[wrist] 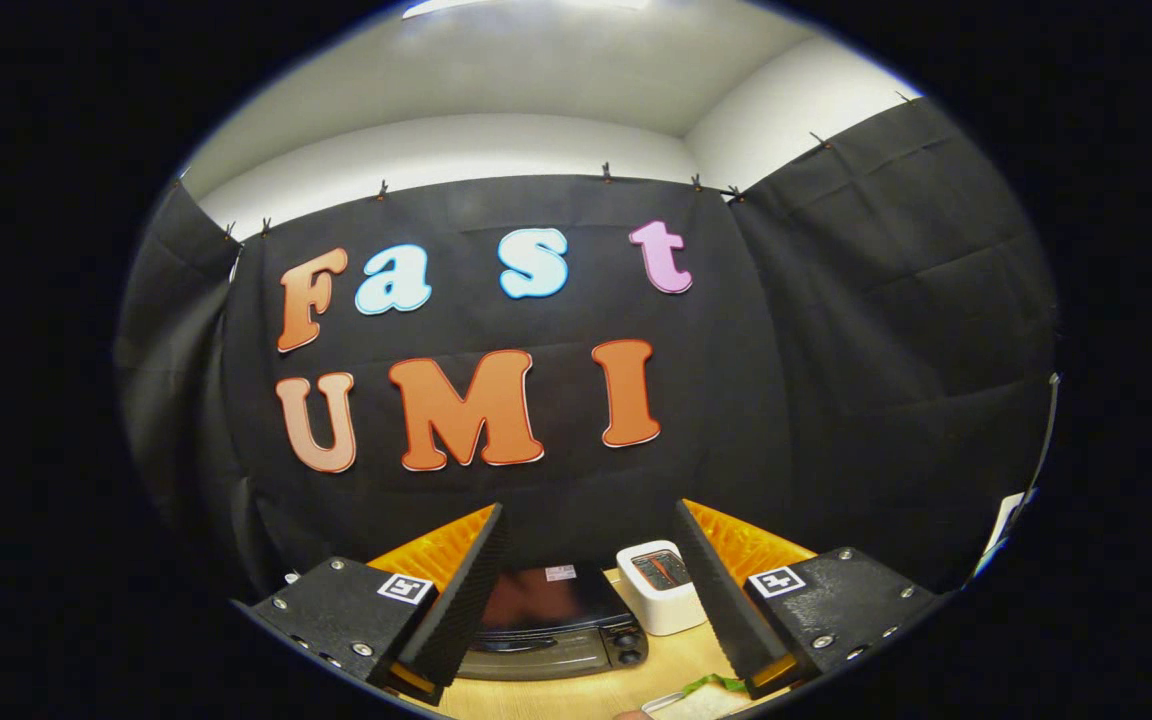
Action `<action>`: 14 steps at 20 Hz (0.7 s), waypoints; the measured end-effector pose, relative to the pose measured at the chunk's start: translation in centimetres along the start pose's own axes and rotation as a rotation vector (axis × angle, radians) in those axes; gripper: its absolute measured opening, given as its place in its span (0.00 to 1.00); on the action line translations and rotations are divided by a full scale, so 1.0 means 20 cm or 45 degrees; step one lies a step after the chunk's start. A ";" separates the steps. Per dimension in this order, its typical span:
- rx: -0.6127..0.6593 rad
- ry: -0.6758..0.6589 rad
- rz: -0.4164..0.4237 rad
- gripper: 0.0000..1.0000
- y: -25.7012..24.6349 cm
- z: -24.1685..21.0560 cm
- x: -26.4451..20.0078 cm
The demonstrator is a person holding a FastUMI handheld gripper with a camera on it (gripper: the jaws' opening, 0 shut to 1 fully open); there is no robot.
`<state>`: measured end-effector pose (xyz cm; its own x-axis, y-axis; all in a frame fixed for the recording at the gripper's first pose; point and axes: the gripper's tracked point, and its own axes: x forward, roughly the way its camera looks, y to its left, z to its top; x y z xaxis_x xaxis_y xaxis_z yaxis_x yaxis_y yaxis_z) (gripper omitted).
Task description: Open the toaster oven, put the food inside, and close the toaster oven door.
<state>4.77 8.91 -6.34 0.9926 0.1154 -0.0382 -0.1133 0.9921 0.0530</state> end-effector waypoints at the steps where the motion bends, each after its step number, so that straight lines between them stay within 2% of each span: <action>1: -0.008 0.008 0.013 0.99 0.04 -0.05 0.04; 6: -0.030 0.109 0.115 0.99 0.27 -0.39 0.19; 14: -0.168 0.171 0.312 0.99 0.55 -0.87 0.36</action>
<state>9.97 21.54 -23.36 0.9213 0.3487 -0.1719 -0.3621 0.9307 -0.0527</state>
